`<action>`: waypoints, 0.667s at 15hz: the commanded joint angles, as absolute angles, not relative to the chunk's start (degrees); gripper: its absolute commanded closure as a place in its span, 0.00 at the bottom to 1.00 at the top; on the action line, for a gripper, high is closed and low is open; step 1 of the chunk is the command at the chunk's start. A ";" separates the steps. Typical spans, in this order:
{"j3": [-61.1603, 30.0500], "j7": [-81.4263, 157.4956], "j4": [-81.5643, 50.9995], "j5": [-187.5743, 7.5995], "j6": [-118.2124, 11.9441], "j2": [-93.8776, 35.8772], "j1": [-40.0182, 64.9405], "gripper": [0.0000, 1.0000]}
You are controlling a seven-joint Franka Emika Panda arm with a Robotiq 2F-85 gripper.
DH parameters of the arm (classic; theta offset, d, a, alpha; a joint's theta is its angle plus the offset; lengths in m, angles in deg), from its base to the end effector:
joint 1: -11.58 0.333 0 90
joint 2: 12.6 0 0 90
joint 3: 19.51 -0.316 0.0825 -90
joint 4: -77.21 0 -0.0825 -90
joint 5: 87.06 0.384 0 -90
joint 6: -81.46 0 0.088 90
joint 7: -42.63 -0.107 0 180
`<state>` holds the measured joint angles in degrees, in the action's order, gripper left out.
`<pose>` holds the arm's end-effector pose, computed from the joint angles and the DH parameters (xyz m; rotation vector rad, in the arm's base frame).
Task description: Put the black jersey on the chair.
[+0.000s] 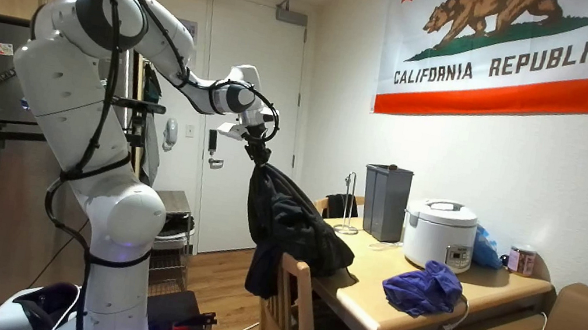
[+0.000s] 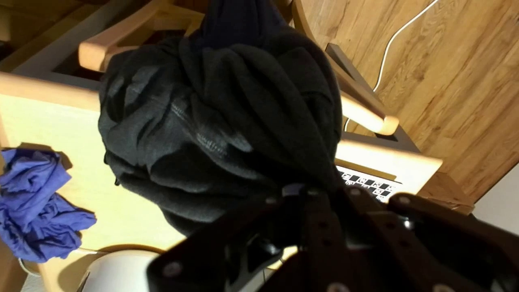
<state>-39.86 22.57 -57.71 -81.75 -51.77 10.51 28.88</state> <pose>0.3596 0.2948 0.5101 -2.9590 -0.3770 -0.5109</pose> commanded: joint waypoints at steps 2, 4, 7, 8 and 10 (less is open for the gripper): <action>-38.96 24.83 -61.13 -75.88 -49.00 12.96 31.15 0.98; -38.92 24.96 -62.14 -74.02 -49.06 12.81 31.61 0.98; -38.93 25.10 -63.37 -72.17 -48.84 12.84 32.10 0.98; -38.90 25.13 -63.79 -71.67 -48.79 12.94 32.20 0.98; -38.74 25.43 -64.47 -70.75 -48.60 12.93 32.54 0.98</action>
